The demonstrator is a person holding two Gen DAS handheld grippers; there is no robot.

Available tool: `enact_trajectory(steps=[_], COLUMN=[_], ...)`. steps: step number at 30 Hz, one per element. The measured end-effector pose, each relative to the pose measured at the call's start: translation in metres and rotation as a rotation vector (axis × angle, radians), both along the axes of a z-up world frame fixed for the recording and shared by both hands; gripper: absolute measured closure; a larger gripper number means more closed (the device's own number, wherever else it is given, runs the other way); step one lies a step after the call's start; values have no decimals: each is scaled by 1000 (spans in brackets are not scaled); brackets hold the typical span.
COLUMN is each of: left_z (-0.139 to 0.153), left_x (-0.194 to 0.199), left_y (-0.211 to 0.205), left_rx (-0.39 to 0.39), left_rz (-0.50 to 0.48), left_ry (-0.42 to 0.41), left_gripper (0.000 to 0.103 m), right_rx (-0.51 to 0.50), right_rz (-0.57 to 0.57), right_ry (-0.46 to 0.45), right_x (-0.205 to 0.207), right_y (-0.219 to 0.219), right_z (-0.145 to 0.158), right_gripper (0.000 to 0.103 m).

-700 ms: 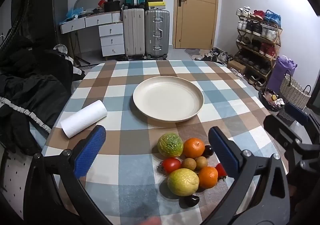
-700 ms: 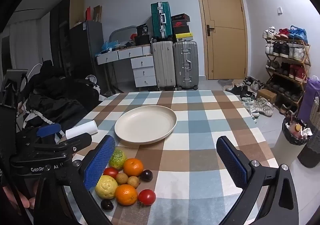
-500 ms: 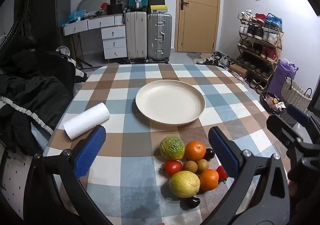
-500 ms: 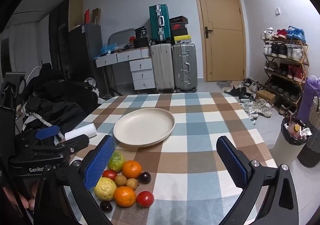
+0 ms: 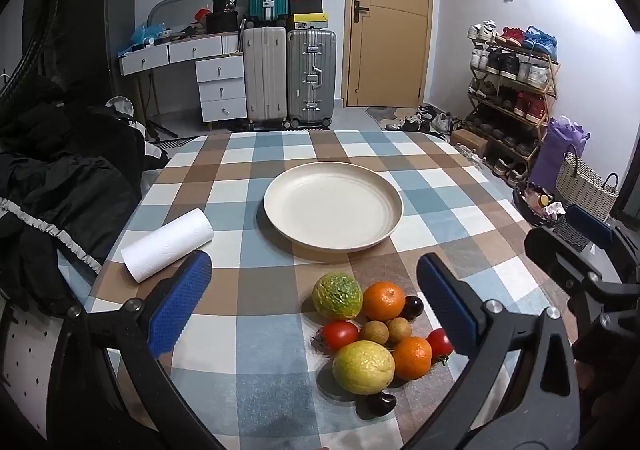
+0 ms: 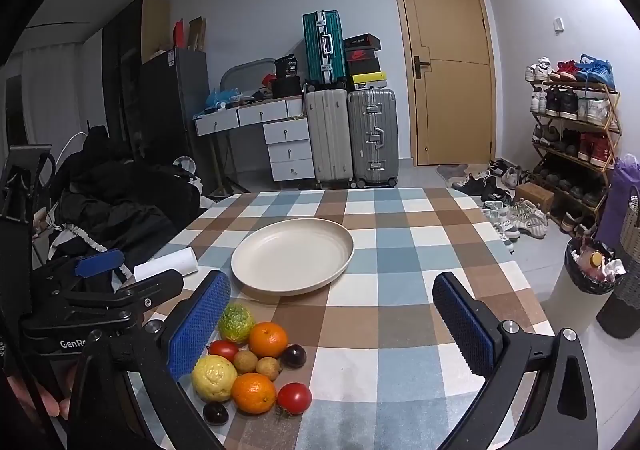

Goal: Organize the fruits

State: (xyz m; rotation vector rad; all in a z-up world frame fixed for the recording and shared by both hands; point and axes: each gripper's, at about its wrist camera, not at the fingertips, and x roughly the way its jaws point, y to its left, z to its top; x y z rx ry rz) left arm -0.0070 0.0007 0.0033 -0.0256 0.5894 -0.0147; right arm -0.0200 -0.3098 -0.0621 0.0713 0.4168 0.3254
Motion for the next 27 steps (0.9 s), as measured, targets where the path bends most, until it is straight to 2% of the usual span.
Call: enact_trajectory(steps=[27], left_z=[0], left_x=[0], left_y=[-1], left_rx=[-4], left_rz=[-3], left_ry=[1], left_gripper=[0], right_rx=[7], right_rz=[21], right_ry=[-6], right_x=[-3], right_y=[3], right_z=[0], right_gripper=[0])
